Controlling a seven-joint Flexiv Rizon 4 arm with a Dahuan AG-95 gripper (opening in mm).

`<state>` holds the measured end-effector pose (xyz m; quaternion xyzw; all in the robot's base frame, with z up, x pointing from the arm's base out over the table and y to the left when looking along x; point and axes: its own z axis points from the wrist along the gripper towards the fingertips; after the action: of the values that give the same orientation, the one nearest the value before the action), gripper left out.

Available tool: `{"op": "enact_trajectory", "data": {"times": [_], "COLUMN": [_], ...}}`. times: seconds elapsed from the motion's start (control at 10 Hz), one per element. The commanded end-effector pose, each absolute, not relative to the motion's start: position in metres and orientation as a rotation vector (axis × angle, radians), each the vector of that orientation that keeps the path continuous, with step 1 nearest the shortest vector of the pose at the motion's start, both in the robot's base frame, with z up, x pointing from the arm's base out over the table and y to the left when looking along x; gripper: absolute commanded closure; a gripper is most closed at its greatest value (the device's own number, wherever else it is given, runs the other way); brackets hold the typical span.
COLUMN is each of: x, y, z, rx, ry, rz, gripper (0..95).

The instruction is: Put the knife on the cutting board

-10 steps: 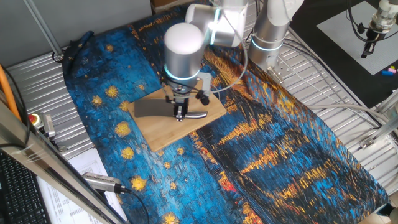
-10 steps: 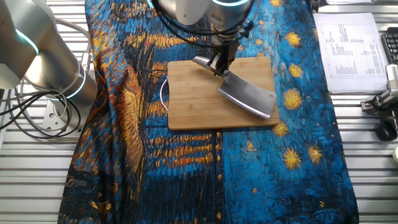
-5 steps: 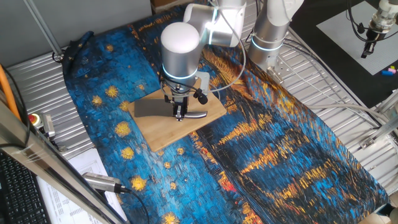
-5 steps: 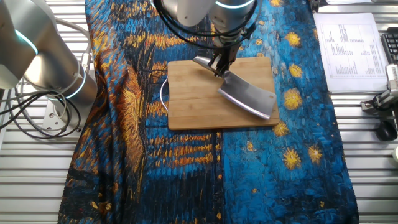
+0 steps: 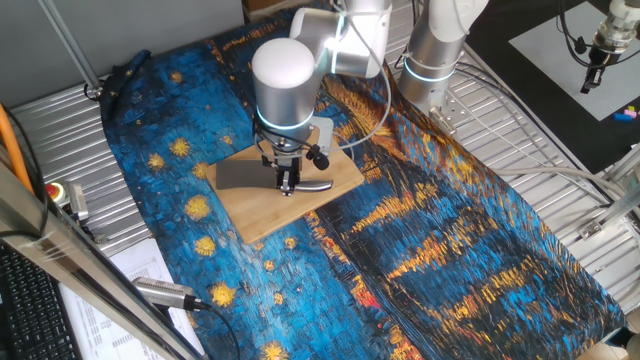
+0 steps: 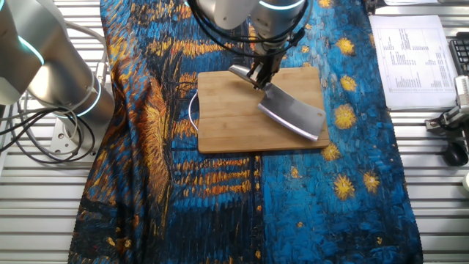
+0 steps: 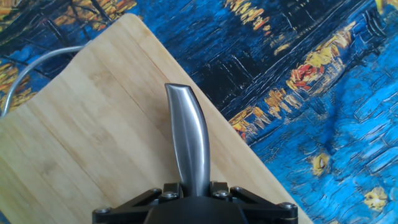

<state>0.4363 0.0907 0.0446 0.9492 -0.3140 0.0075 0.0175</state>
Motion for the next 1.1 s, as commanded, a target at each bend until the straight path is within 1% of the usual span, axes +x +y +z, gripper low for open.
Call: {"op": "enact_trajectory", "data": {"times": [0.1, 0.5, 0.9, 1.0, 1.1], "x": [0.437, 0.444, 0.453, 0.458, 0.46], "y": [0.092, 0.092, 0.095, 0.097, 0.099], "z": [0.044, 0.052, 0.07, 0.079, 0.084], "rx": [2.948, 2.941, 2.839, 2.741, 2.686], "ry": [-0.978, -1.0, -1.264, -1.501, -1.602], "rz": [0.02, 0.018, 0.016, 0.011, 0.012], "gripper": [57.0, 57.0, 57.0, 76.0, 76.0]}}
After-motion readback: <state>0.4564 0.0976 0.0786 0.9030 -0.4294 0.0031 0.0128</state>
